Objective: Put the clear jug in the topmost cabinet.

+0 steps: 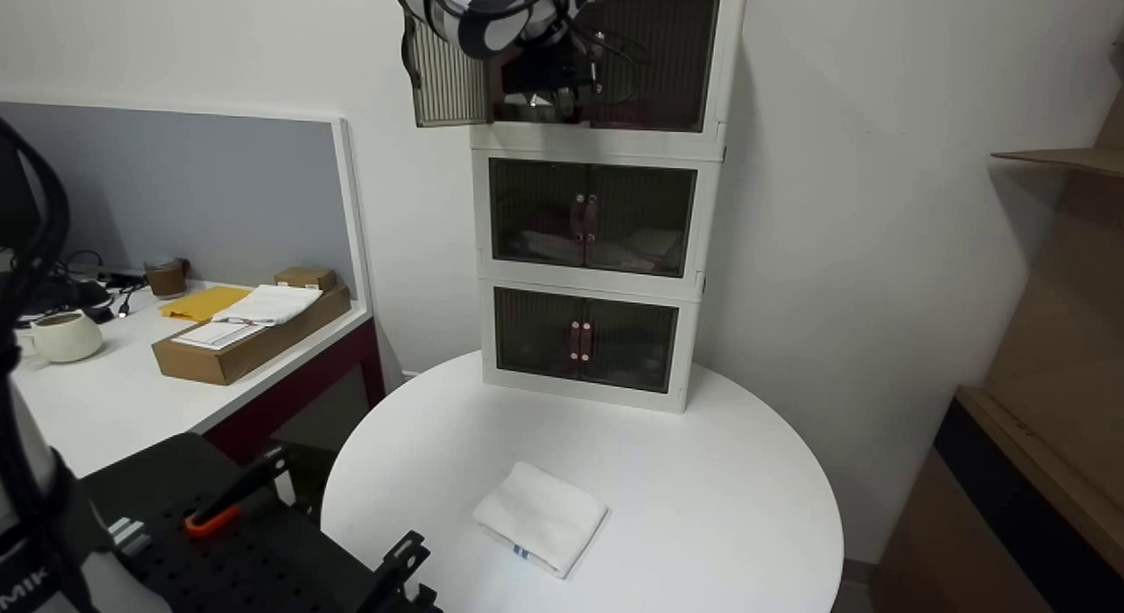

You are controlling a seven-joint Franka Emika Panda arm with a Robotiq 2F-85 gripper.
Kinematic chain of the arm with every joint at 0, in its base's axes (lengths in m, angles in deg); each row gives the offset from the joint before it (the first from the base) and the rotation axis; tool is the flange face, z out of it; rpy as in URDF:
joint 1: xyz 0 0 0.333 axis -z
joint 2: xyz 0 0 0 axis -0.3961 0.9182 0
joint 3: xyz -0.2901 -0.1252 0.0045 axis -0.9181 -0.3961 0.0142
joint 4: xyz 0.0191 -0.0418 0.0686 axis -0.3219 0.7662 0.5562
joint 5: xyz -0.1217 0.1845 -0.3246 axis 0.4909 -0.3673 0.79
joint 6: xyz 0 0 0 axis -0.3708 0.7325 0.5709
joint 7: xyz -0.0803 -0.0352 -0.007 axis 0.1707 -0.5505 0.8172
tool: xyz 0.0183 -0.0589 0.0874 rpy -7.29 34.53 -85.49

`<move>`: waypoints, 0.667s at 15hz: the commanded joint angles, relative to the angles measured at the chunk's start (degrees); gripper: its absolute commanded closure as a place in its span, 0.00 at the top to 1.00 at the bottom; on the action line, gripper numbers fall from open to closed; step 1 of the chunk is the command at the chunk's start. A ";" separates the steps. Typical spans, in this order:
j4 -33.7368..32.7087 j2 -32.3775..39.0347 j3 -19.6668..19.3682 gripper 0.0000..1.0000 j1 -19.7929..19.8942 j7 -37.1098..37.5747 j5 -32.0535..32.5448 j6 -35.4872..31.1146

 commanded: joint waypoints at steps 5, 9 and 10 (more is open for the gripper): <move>1.80 0.38 -1.44 0.20 -1.13 3.19 -2.65 -7.34; 1.79 1.02 -5.08 0.66 -3.89 4.58 -1.72 -6.71; 1.76 0.97 -5.35 0.74 -4.41 4.64 -1.74 -6.72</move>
